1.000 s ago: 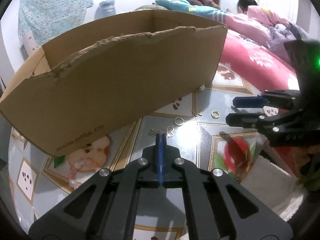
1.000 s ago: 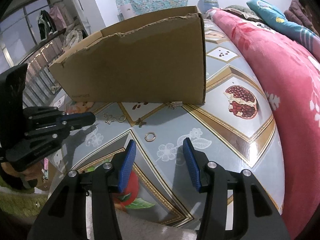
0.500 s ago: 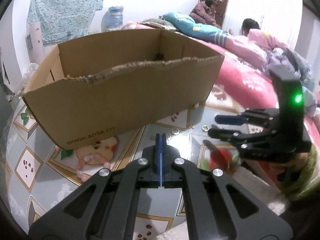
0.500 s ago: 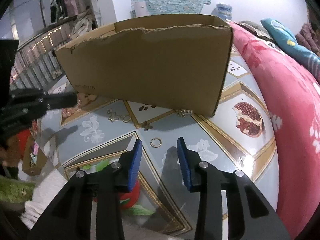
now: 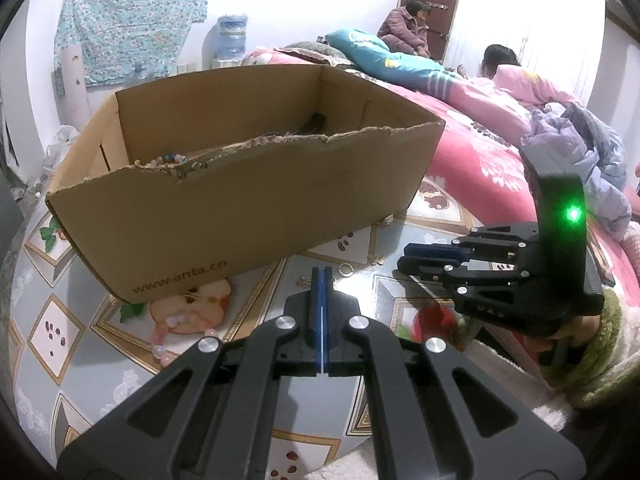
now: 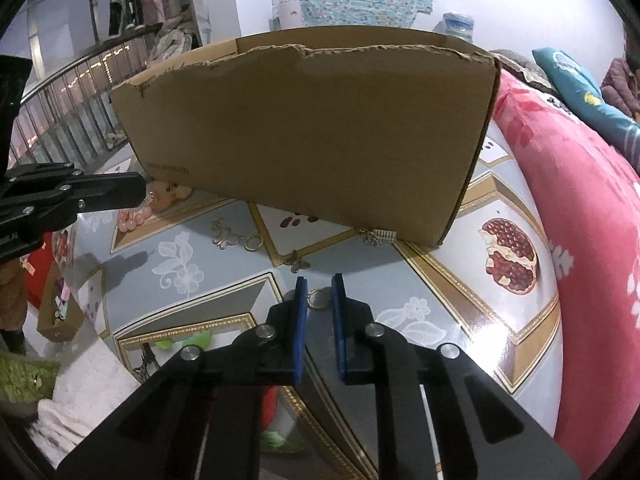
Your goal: Organize jewelry
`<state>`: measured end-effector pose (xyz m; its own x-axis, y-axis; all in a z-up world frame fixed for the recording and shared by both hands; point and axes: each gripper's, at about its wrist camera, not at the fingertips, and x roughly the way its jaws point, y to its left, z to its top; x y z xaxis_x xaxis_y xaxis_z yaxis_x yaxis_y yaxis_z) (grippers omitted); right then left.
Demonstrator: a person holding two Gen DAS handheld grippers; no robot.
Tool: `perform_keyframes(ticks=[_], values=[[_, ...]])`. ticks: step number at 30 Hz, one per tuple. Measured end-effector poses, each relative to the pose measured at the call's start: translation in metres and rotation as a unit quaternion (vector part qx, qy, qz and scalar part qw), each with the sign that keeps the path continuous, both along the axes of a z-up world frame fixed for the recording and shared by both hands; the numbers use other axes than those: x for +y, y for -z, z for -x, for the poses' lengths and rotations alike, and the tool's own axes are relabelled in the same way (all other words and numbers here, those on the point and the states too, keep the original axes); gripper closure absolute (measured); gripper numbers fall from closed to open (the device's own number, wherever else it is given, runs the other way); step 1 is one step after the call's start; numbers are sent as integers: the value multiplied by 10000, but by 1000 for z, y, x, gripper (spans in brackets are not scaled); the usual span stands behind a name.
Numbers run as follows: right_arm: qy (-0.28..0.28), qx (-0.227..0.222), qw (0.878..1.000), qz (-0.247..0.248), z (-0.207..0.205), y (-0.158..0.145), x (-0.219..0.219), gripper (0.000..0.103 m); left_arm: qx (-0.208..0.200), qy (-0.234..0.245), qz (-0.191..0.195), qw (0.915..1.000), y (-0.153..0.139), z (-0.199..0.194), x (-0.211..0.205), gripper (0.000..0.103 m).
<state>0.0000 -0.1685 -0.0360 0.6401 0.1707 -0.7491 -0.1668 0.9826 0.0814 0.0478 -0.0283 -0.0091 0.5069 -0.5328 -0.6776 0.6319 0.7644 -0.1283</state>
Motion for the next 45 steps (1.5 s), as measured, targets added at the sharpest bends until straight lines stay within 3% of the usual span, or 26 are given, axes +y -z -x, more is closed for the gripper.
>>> perform_keyframes(ticks=[6, 12, 17, 23, 30, 32, 34, 39, 45], values=[[63, -123, 9998, -148, 5, -11, -6, 91, -146, -3, 98, 9998, -14, 7, 2, 103], [-125, -806, 9956, -471, 9, -66, -8, 91, -408, 73, 430, 9982, -47, 1, 5, 103], [-273, -1251, 9884, -819, -19, -104, -6, 91, -571, -4, 661, 9962, -73, -24, 5, 103], [-139, -1101, 9888, -1000, -81, -111, 0, 91, -429, -451, 369, 9974, -75, -84, -5, 103], [187, -597, 9942, -873, -133, -93, 3, 89, -185, -957, 31, 9952, -58, -135, -10, 100], [208, -614, 9936, -930, -130, -91, 1, 77, -187, -1015, 84, 9946, -57, -134, -8, 87], [210, -676, 9928, -968, -123, -91, 1, 73, -212, -1034, 140, 9943, -56, -129, -5, 84], [166, -789, 9908, -1087, -109, -95, -2, 73, -277, -1069, 189, 9937, -59, -116, 2, 83], [25, -1089, 9865, -1220, -81, -111, 0, 66, -632, -926, 346, 9931, -73, -75, 13, 73]])
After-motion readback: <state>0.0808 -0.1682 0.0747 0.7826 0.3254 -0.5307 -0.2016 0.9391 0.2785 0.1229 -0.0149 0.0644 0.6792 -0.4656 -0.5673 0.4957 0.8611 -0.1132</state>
